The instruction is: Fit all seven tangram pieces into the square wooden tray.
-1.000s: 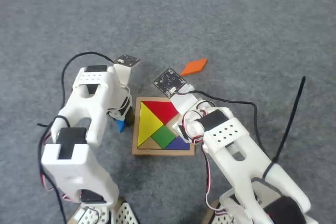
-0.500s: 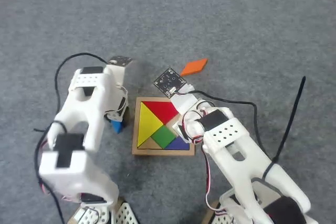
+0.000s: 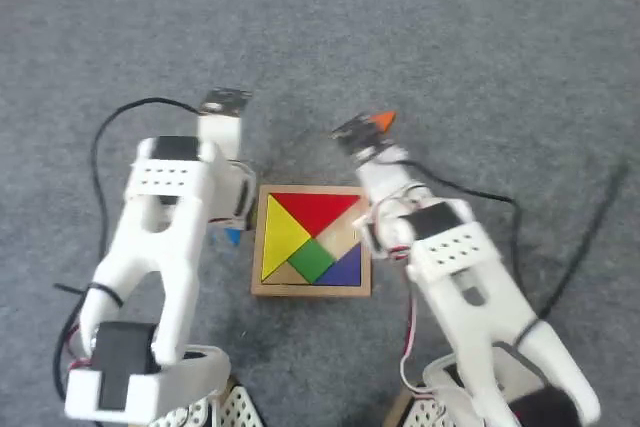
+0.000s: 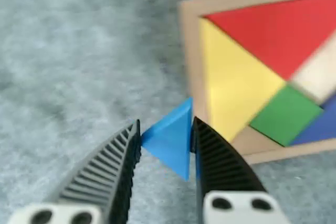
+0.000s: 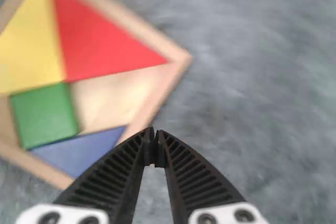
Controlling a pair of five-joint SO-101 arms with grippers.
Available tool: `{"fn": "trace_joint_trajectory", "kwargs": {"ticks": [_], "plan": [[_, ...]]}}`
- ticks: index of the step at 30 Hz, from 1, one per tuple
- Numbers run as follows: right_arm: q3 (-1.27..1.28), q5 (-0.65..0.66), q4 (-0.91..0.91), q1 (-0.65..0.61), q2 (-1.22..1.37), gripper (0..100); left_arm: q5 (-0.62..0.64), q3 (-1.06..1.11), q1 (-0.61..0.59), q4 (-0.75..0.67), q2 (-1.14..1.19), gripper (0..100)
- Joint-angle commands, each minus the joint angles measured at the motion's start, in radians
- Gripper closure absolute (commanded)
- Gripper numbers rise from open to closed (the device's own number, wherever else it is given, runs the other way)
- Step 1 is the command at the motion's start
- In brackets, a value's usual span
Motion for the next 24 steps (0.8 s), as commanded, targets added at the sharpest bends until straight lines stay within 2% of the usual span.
{"fn": "trace_joint_trajectory", "kwargs": {"ticks": [1, 4, 7, 10, 17, 24], "plan": [[-0.063, -0.103, 0.018, 0.145, -0.139, 99.1, 0.069, -0.013, 0.149, 0.005, -0.046, 89], [-0.057, -0.173, 0.019, 0.245, -0.193, 99.1, 0.117, -0.027, 0.262, -0.011, -0.044, 89], [-0.054, -0.213, 0.019, 0.272, -0.199, 99.1, 0.198, -0.033, 0.324, -0.048, -0.044, 89], [-0.051, -0.222, 0.021, 0.265, -0.199, 99.1, 0.318, -0.036, 0.331, -0.086, -0.015, 88], [-0.040, -0.222, 0.021, 0.228, -0.199, 99.1, 0.431, -0.038, 0.353, -0.158, 0.184, 88], [-0.040, -0.218, 0.019, 0.226, -0.199, 99.1, 0.436, -0.077, 0.373, -0.150, 0.242, 88]]}}
